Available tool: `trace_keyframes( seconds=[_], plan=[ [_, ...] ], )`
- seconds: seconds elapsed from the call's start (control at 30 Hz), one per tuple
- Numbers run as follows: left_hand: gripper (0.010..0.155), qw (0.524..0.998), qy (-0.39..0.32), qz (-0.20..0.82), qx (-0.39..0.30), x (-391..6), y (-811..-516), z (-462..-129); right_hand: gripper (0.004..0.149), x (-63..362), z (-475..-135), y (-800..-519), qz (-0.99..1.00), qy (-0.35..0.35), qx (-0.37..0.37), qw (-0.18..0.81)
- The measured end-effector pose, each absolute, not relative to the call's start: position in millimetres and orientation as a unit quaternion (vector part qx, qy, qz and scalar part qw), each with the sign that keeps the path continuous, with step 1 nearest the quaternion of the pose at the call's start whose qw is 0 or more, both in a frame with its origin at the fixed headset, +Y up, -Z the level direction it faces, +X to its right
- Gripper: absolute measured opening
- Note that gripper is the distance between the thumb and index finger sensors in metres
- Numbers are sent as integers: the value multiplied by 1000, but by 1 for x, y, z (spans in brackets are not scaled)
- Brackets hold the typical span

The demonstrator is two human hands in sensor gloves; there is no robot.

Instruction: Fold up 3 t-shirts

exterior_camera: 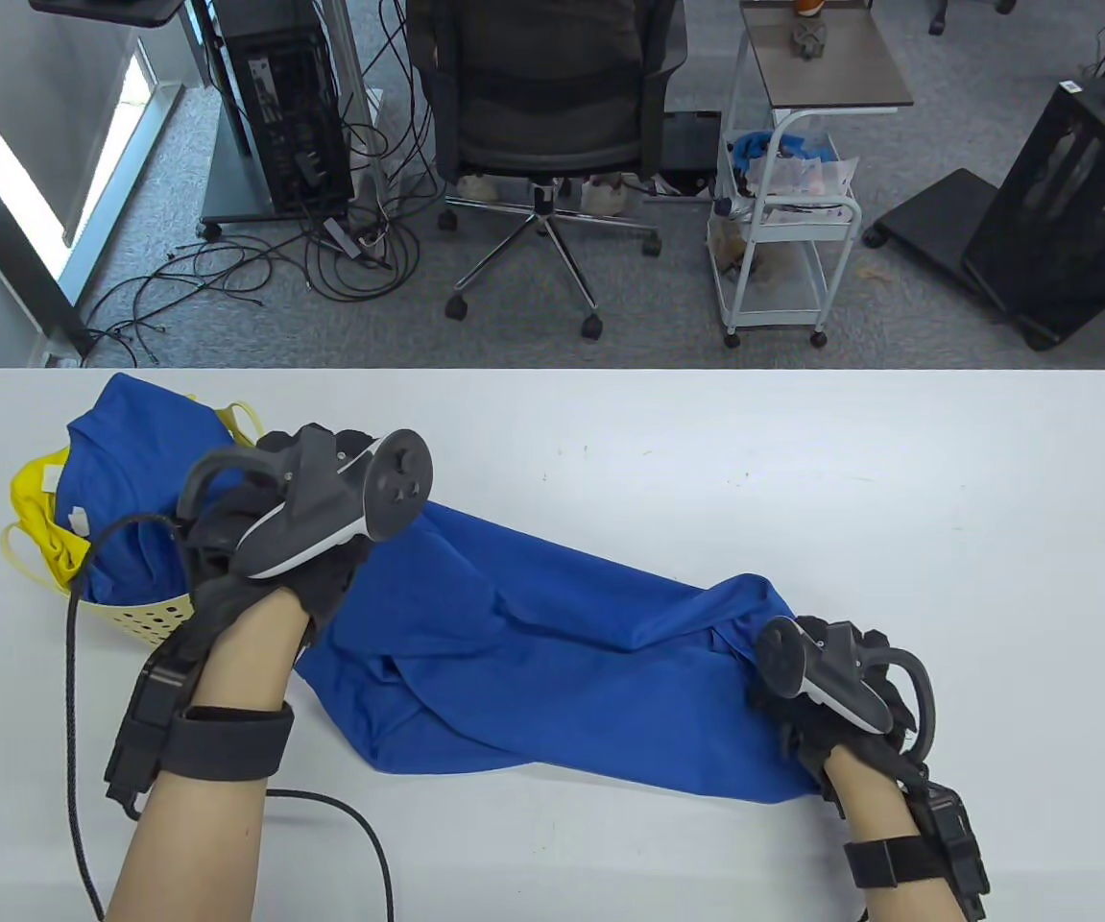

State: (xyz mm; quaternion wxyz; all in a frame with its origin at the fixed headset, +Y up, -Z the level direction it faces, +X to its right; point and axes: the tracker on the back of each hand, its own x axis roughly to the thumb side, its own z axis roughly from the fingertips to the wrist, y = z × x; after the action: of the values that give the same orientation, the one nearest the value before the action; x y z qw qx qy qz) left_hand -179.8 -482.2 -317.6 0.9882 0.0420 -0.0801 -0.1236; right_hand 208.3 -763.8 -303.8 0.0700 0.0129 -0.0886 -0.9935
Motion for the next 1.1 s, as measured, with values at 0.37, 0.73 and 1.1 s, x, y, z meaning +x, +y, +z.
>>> trace_keyframes(
  seconds=[0.37,0.73,1.1],
  plan=[
    [41,988,-14,-144,62,-218,-462,-301,40,302,-286,-717,-975,9,174,-136],
    [41,991,-3,-129,33,-237,-484,-307,48,320,-291,-742,-964,-2,246,-107],
    [41,990,-19,-140,19,-227,-499,-314,39,195,-284,-730,-994,31,-85,-63]
  ],
)
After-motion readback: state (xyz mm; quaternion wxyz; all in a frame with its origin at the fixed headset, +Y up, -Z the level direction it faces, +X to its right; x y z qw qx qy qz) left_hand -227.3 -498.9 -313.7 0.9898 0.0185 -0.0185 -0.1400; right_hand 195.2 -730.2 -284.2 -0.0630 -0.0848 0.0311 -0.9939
